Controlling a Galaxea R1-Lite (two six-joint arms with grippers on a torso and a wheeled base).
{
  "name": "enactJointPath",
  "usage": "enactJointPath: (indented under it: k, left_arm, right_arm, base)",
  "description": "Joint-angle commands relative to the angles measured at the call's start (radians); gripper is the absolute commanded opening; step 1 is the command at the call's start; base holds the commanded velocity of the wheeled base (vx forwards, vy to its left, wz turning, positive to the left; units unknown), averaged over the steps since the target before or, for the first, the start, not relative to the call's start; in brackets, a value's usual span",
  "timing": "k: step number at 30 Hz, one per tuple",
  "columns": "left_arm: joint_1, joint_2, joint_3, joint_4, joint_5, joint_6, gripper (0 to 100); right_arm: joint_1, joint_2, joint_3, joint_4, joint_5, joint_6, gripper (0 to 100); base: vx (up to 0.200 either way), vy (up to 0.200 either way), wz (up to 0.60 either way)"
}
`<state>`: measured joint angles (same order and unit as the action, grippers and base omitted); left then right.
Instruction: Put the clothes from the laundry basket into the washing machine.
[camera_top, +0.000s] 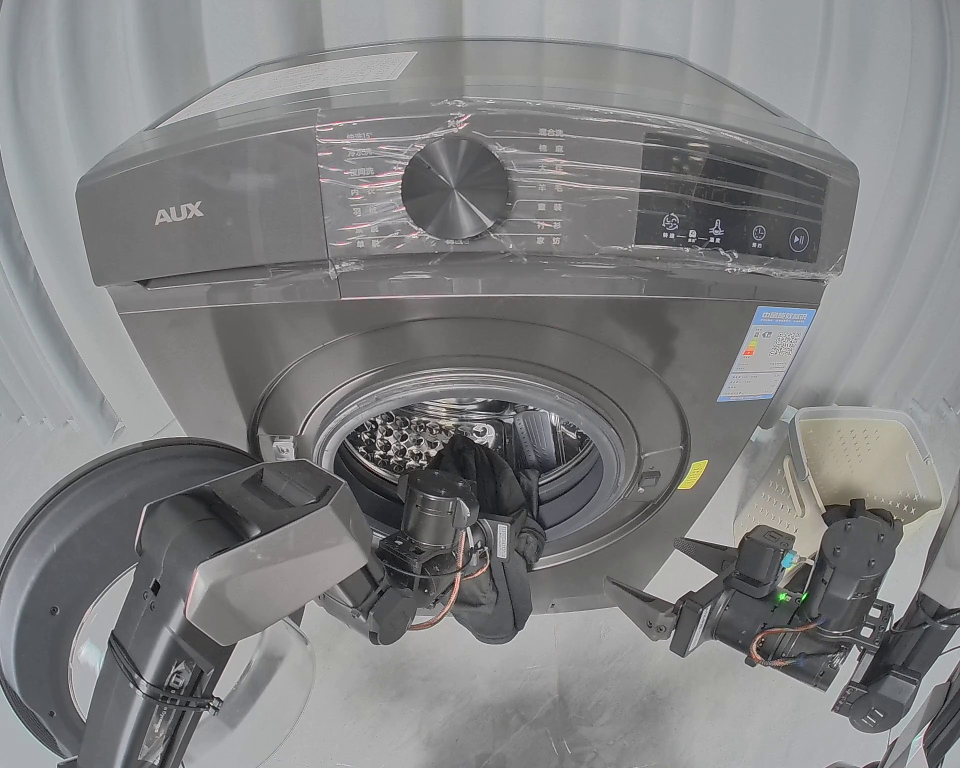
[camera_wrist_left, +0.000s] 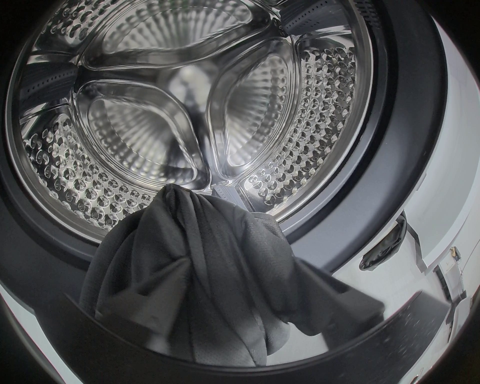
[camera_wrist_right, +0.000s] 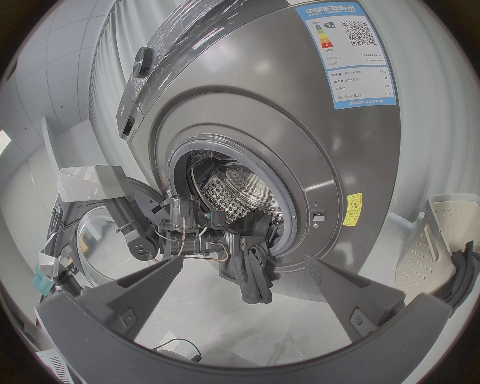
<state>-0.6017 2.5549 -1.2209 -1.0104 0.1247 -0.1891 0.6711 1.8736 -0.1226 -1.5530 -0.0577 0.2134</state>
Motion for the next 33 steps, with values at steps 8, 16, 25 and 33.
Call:
enactJointPath:
  k: [8,16,25,33]
  left_arm:
    - [0.002,0.018,-0.081,-0.062,0.064,-0.050,0]
    - [0.034,0.071,-0.302,-0.086,0.124,-0.047,0]
    - [0.056,0.110,-0.397,-0.082,0.144,-0.042,100]
    - [0.045,0.071,-0.339,-0.088,0.145,-0.044,100]
  right_arm:
    - [0.007,-0.002,-0.006,-0.002,0.001,0.001,100]
    - [0.018,-0.004,-0.009,-0.002,-0.001,0.003,100]
    - [0.018,-0.004,-0.009,-0.002,0.001,0.003,100]
    - [0.018,-0.005,-0.009,-0.004,0.001,0.003,100]
  base:
    - [0.000,0.000,0.00]
    - [0.000,0.000,0.00]
    - [0.000,0.000,0.00]
    - [0.000,0.000,0.00]
